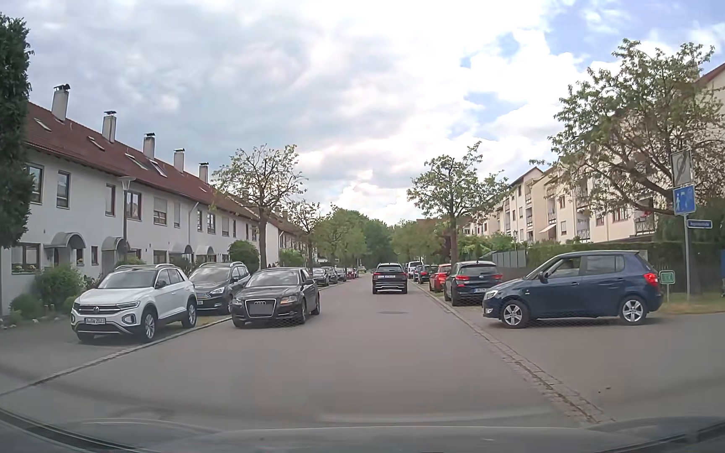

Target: Follow the waypoints while adhering to traffic rules and regulations

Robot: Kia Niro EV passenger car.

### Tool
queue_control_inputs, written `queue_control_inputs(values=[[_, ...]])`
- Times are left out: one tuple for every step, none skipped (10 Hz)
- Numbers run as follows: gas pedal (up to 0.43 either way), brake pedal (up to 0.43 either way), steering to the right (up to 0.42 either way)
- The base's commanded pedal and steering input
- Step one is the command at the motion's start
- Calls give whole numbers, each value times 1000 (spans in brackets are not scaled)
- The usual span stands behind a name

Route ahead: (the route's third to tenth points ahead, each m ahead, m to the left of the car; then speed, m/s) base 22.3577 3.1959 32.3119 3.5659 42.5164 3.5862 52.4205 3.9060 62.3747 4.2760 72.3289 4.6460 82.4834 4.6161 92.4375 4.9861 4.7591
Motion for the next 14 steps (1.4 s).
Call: queue_control_inputs(values=[[150,18,-9],[150,18,-9],[150,18,-9],[150,18,-9],[150,18,-8],[150,18,-7],[150,18,-6],[150,18,-6],[150,18,-5],[150,18,-5],[150,18,-2],[150,18,0],[150,18,4],[138,18,5]])
